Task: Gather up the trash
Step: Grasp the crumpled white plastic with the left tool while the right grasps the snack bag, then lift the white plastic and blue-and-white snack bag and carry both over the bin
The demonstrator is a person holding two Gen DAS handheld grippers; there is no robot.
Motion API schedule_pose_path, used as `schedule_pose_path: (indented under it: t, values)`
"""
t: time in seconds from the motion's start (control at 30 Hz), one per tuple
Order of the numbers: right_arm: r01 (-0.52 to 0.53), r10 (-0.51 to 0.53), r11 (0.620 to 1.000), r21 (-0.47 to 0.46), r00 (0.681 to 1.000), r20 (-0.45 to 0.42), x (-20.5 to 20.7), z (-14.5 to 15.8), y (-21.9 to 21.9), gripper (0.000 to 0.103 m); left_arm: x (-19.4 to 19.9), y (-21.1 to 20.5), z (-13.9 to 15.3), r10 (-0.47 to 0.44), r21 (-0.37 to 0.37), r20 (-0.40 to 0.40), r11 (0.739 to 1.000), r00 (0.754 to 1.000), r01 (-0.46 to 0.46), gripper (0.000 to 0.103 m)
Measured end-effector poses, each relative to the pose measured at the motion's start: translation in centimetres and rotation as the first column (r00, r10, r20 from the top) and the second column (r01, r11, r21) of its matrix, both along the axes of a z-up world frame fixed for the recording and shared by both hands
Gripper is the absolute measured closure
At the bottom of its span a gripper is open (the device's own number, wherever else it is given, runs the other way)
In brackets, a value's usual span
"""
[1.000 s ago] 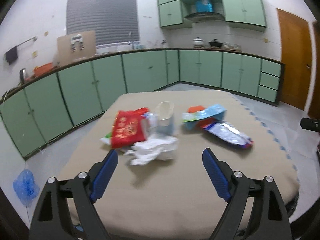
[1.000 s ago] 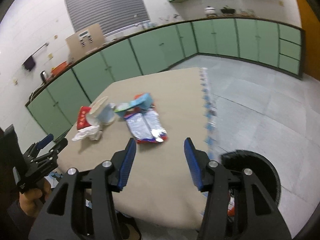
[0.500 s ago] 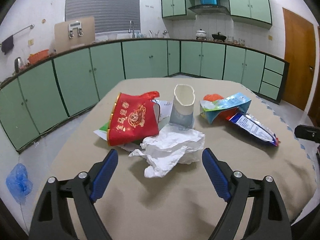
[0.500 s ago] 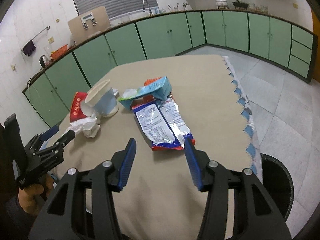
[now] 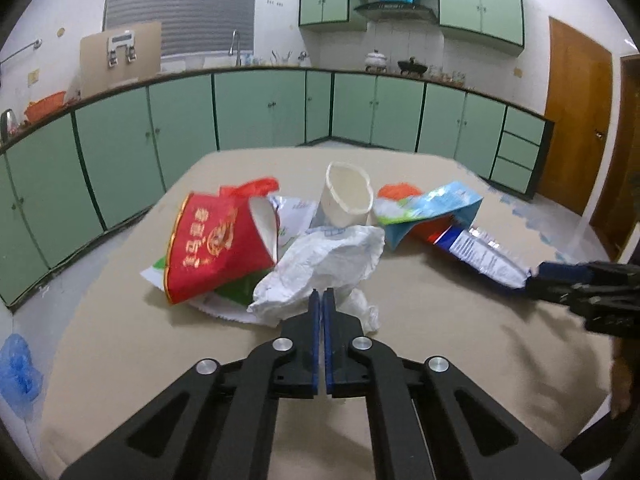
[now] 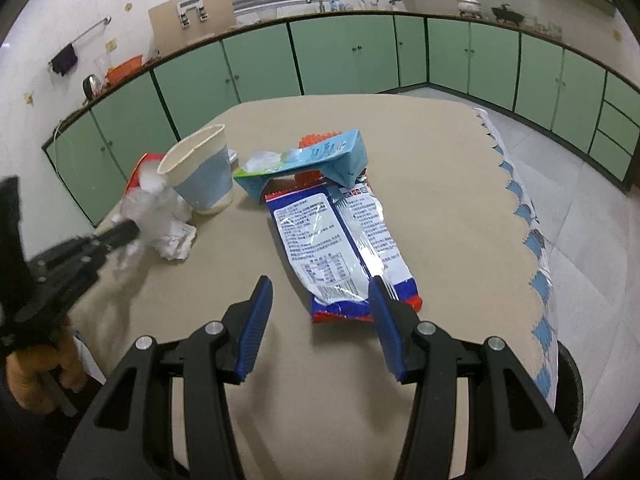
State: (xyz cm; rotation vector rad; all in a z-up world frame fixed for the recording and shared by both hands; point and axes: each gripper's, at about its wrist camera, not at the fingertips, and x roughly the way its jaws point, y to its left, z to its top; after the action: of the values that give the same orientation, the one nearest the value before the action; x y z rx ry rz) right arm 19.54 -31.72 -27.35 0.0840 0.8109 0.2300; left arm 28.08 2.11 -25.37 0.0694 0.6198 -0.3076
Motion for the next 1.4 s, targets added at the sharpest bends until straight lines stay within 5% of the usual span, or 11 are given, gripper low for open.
schedule_pose_path:
  t: [0.33, 0.53, 0.8, 1.4]
  values:
    - [-0.030, 0.024, 0.997, -0.076, 0.997, -0.073, 1.0, -2.1, 0.6, 0.057, -1.1, -0.3, 1.5, -0.003, -0.046, 0.008, 0.999, 1.000, 0.003, 0.101]
    - [-0.028, 0.028, 1.000, 0.001, 0.994, -0.103, 1.4, -2.1, -0.6, 0.087, -1.7, -0.8, 1.7, -0.005, -0.057, 0.011, 0.998, 1.000, 0.006, 0.101]
    - [-0.043, 0.046, 0.999, 0.031, 0.994, -0.100, 0.9, -1.9, -0.7, 0.100, -2.2, -1.3, 2.4, -0.013, -0.063, 0.024, 0.998, 1.000, 0.014, 0.101]
    - [-0.050, 0.052, 0.992, 0.115, 0.998, -0.019, -3.5, 3.9, -2.0, 0.102, -3.8, -1.9, 4.7, -0.039, -0.074, 0.062, 0.996, 0.997, 0.044, 0.101]
